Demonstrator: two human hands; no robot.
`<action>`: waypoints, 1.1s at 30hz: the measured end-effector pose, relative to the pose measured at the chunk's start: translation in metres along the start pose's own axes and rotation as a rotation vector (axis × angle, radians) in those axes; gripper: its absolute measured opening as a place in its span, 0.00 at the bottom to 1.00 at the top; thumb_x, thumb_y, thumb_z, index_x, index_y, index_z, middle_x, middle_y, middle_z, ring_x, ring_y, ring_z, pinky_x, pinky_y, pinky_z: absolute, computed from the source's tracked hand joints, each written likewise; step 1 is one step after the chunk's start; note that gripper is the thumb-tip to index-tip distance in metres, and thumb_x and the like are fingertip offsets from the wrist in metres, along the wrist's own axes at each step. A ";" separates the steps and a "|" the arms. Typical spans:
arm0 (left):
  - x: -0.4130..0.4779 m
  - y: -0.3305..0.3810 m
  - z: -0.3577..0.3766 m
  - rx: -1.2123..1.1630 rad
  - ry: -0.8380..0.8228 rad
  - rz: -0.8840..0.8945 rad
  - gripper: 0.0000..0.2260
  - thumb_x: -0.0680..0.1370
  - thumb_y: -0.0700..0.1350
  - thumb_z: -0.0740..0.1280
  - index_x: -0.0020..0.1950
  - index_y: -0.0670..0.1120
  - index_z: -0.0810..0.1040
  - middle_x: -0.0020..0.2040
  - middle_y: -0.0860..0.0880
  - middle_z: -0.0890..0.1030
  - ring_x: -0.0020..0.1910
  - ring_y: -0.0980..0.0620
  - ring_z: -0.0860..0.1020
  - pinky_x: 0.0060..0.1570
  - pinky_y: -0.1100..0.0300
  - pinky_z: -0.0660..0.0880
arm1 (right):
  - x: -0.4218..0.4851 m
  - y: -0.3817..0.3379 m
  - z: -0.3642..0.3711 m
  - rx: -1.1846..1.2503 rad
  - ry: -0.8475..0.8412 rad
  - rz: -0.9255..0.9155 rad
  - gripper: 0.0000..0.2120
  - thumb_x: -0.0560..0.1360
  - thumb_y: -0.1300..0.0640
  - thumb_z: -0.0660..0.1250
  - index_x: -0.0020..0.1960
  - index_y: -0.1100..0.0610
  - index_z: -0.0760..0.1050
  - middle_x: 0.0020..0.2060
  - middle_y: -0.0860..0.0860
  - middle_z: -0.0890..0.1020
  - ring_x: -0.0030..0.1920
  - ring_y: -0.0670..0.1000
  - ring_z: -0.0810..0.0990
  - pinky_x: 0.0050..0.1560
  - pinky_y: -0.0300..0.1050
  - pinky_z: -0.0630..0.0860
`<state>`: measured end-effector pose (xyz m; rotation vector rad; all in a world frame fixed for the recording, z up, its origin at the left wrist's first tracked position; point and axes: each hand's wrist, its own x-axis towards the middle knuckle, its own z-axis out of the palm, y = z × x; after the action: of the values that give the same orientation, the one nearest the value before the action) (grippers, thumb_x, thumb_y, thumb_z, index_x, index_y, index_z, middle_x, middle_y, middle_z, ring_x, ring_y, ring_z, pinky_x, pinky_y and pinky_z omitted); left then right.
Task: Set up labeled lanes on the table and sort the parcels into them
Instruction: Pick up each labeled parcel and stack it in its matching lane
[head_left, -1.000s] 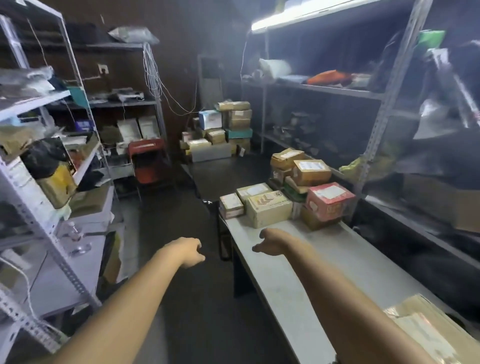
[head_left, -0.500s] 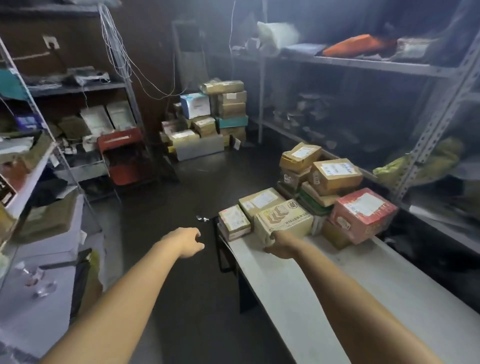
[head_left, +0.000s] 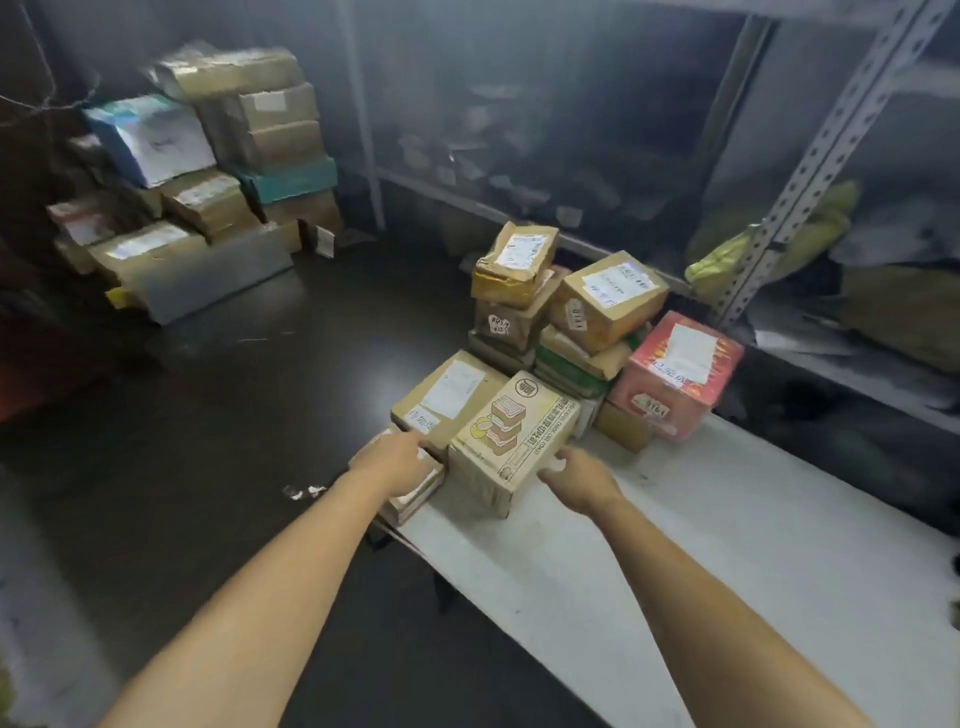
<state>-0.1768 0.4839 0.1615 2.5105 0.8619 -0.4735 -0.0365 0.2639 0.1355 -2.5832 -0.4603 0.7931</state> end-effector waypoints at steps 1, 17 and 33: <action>0.017 0.008 0.001 -0.002 -0.012 0.021 0.19 0.80 0.52 0.59 0.71 0.54 0.71 0.67 0.48 0.75 0.62 0.45 0.75 0.56 0.54 0.75 | 0.010 0.003 0.000 0.038 0.012 0.026 0.29 0.78 0.46 0.64 0.75 0.57 0.67 0.71 0.54 0.74 0.69 0.56 0.73 0.64 0.48 0.72; 0.178 0.084 0.028 0.006 -0.193 0.140 0.24 0.76 0.58 0.64 0.69 0.49 0.72 0.66 0.43 0.73 0.62 0.40 0.75 0.63 0.46 0.74 | 0.119 0.000 0.035 0.659 0.052 0.361 0.16 0.75 0.51 0.68 0.63 0.51 0.74 0.60 0.50 0.82 0.58 0.55 0.80 0.59 0.55 0.79; 0.179 0.080 0.025 -0.063 -0.326 0.212 0.62 0.60 0.78 0.70 0.81 0.58 0.37 0.79 0.34 0.52 0.77 0.34 0.54 0.74 0.42 0.56 | 0.097 -0.067 0.027 1.025 0.299 0.474 0.44 0.59 0.20 0.55 0.62 0.47 0.79 0.55 0.47 0.84 0.56 0.52 0.82 0.64 0.54 0.75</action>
<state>0.0040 0.5031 0.0836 2.3433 0.4734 -0.7434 0.0108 0.3698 0.1015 -1.7609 0.5499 0.5399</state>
